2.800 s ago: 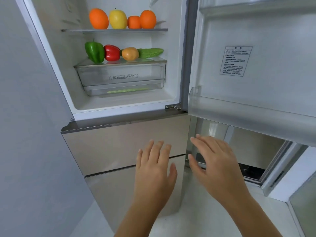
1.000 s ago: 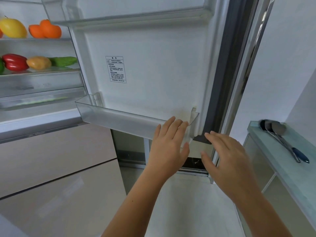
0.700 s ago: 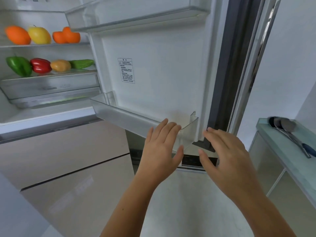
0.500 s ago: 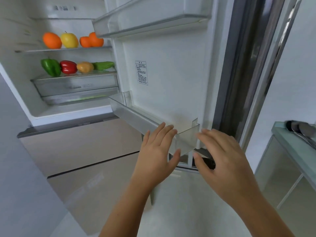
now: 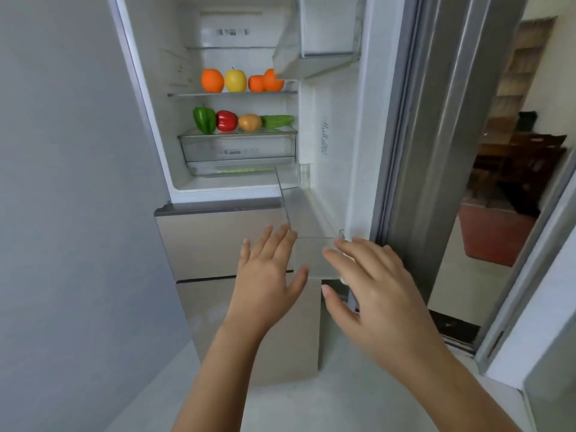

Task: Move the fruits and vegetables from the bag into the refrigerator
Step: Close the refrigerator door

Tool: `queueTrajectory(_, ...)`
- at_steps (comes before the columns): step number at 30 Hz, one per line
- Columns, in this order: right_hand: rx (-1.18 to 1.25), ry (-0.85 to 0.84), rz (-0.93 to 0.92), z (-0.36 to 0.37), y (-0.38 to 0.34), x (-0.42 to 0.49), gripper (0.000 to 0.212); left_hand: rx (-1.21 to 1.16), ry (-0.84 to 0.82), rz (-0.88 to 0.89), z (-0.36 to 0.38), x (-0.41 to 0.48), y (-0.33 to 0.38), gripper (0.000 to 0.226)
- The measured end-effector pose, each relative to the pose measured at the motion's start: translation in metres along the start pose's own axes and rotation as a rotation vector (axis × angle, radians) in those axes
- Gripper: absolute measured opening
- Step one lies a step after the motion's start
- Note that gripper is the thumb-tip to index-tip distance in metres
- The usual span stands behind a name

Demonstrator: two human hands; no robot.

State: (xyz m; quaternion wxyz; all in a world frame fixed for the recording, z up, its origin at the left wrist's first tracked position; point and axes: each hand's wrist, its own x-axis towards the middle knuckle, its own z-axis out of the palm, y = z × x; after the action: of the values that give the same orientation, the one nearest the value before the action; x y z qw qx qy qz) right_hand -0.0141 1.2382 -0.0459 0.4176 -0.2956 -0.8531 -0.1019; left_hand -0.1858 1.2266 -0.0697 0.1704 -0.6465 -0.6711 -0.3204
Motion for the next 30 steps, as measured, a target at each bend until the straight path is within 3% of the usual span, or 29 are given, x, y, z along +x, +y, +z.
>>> queueTrajectory(9,0.037,0.023,-0.076,0.002,-0.04,0.022,0.039,0.089,0.132,-0.102,-0.059,-0.038,-0.042,0.048)
queueTrajectory(15,0.001,0.127,0.003,0.005,-0.049,0.032,0.045,0.142,0.2,-0.082,-0.093,-0.056,-0.059,0.044)
queueTrajectory(25,0.013,0.0,-0.121,0.087,-0.082,0.089,0.053,0.22,0.219,-0.126,-0.112,-0.06,-0.104,0.046)
queueTrajectory(30,0.063,0.016,-0.207,0.14,-0.099,0.121,0.054,0.239,0.231,-0.179,-0.105,-0.053,-0.145,0.046)
